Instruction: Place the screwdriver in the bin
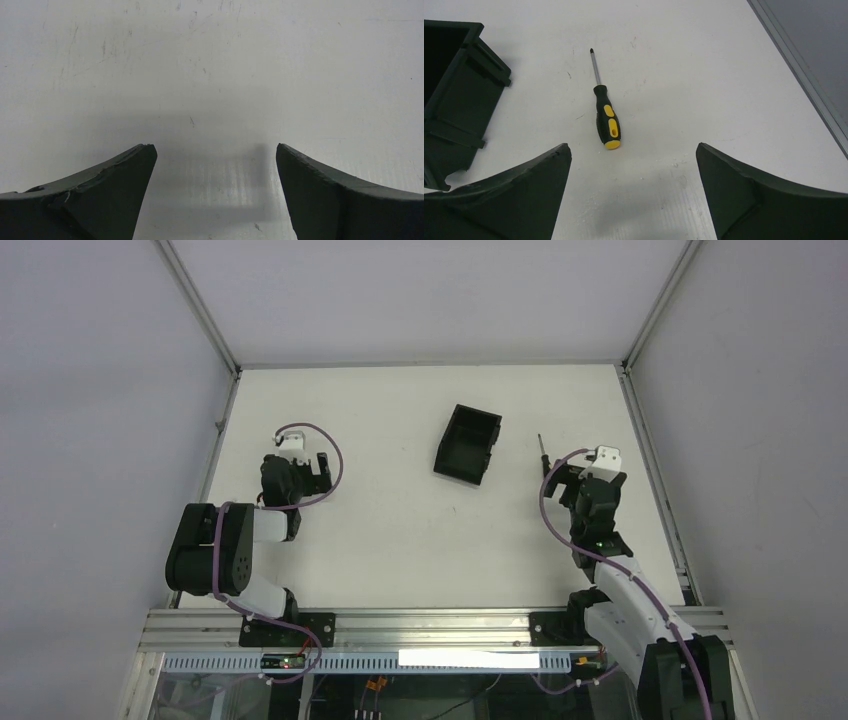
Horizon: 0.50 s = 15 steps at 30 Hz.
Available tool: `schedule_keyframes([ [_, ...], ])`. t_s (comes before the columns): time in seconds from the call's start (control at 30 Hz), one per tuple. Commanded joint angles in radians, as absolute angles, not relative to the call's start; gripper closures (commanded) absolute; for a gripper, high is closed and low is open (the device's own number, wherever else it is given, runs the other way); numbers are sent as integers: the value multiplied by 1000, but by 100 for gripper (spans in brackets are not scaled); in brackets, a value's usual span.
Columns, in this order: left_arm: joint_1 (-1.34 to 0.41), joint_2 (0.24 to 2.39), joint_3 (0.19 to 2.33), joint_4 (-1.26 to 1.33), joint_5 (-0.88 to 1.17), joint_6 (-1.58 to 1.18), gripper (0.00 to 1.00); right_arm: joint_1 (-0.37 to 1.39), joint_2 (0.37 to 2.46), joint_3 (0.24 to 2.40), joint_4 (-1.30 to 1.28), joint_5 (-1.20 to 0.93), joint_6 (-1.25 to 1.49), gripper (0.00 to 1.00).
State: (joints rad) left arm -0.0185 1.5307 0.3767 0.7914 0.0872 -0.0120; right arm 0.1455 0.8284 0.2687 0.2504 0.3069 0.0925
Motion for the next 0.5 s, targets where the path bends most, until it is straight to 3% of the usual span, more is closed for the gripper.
schedule_keyframes([
  [0.0, -20, 1509, 376, 818, 89, -14, 1, 142, 807, 301, 271, 334, 133, 1],
  [0.2, -20, 1507, 376, 818, 90, -14, 1, 142, 929, 580, -73, 266, 148, 1],
  [0.3, -20, 1508, 376, 818, 89, -14, 1, 143, 1132, 798, -363, 249, 146, 1],
  [0.47, -20, 1507, 376, 820, 90, -14, 1, 136, 1449, 1072, -588, 234, 105, 1],
])
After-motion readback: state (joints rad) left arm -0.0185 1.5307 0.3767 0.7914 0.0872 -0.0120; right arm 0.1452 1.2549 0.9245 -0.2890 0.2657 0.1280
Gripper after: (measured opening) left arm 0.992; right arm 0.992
